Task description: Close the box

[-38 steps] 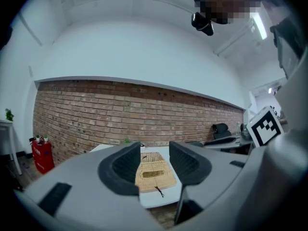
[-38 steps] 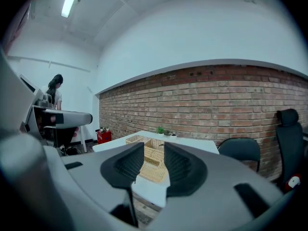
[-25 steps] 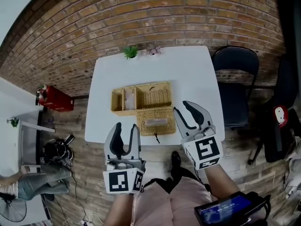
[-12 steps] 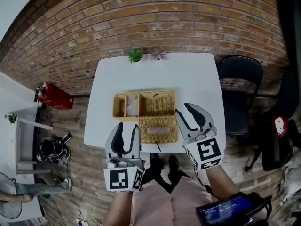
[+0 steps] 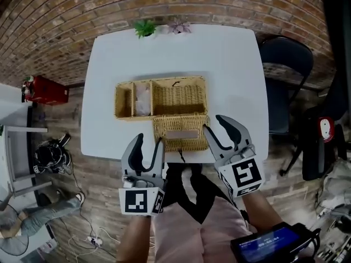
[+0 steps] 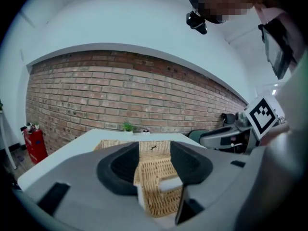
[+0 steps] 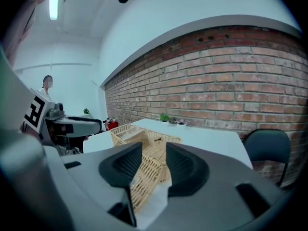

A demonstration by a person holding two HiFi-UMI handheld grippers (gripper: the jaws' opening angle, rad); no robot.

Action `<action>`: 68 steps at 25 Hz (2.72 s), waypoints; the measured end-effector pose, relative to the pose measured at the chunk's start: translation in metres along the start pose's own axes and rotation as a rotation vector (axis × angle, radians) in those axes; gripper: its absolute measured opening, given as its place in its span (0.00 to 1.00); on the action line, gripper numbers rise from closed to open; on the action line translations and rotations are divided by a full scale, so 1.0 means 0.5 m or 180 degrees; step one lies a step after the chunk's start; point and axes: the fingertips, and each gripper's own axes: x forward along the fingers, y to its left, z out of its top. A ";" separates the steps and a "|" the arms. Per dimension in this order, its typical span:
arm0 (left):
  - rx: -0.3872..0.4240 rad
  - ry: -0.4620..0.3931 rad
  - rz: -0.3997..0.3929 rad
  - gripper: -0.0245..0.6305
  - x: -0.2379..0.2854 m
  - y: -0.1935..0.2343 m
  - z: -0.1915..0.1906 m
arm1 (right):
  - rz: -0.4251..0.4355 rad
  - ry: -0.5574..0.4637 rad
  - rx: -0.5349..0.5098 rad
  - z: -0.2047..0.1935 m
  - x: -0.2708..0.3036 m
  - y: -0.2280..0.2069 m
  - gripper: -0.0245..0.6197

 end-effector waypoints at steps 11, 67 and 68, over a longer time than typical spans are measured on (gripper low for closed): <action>-0.0333 0.0440 -0.0276 0.45 0.008 -0.019 -0.163 | 0.0145 0.0468 0.0248 -0.170 0.010 0.042 0.34; -0.0892 0.0325 -0.0475 0.51 -0.031 -0.020 -0.081 | 0.0509 0.0587 0.0726 -0.126 -0.049 0.041 0.44; -0.0868 0.0333 -0.0469 0.51 -0.028 -0.016 -0.083 | 0.0493 0.0597 0.0736 -0.132 -0.049 0.037 0.45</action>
